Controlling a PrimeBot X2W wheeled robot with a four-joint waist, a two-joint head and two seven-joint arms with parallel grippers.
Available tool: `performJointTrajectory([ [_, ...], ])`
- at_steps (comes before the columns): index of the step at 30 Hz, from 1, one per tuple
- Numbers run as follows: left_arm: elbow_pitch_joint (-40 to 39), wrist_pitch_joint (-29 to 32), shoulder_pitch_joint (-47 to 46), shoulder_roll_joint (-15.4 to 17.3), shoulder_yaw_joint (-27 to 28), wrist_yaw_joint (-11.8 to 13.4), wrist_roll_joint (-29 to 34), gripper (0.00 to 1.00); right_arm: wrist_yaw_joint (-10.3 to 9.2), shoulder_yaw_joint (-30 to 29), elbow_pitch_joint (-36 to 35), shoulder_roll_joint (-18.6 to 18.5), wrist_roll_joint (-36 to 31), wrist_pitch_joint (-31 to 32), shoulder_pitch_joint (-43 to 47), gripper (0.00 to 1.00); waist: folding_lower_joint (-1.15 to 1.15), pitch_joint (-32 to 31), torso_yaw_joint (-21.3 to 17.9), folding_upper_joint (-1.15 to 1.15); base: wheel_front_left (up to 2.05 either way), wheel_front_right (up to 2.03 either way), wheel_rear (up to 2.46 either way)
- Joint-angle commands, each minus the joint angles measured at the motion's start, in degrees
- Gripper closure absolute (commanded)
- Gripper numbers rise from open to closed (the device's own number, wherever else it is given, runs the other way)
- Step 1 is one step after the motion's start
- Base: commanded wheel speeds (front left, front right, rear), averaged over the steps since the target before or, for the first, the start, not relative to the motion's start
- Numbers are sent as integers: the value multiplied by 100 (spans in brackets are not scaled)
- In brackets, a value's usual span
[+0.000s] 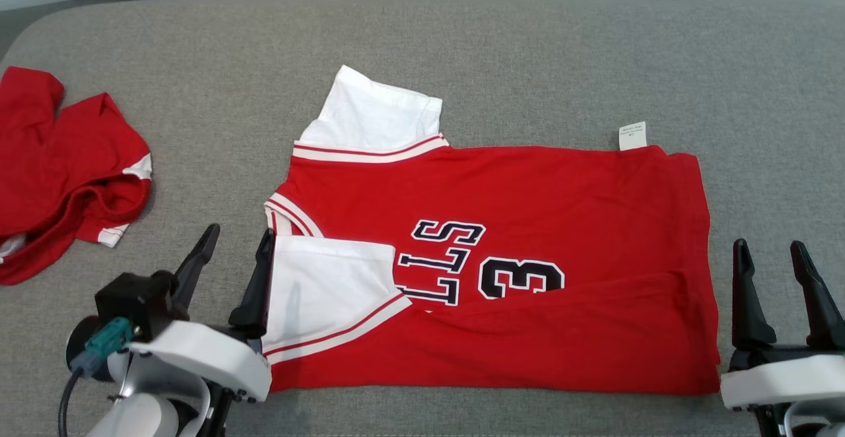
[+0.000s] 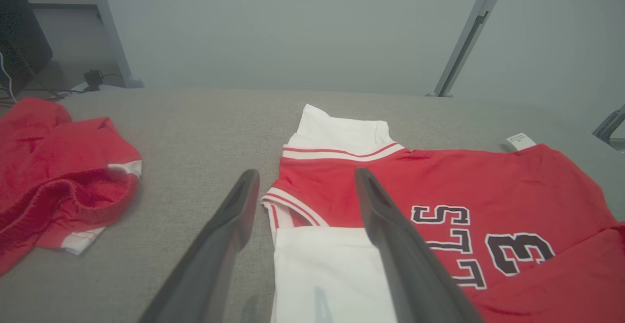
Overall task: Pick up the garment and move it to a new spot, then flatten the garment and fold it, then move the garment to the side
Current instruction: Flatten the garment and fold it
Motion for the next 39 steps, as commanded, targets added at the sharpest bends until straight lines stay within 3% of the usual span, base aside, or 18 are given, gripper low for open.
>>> performJointTrajectory([
  [1, -128, 37, -479, 165, 214, -77, 9, 0, 0, 168, -57, -78, 31, -48, -300, 0, 0, 168, -99, 0, 0, 0, 0],
  [14, 1273, 1000, -3149, 129, -62, -1281, -71, 0, 0, 702, 997, -505, 412, 255, -2196, 0, 0, 1322, -691, 0, 0, 0, 0],
  [23, 2289, 1769, -4580, 199, -193, -1969, -185, 0, 0, 1260, 1875, -546, 711, 241, -3272, 0, 0, 1788, -1143, 0, 0, 0, 0],
  [28, 2762, 2121, -5084, 281, -239, -2206, -235, 0, 0, 1610, 2250, -527, 1014, 408, -3702, 0, 0, 1978, -1292, 0, 0, 0, 0],
  [39, 3436, 2349, -5542, 494, -199, -2360, -306, 0, 0, 2144, 2596, -589, 1376, 599, -4142, 0, 0, 2149, -1415, 0, 0, 0, 0],
])
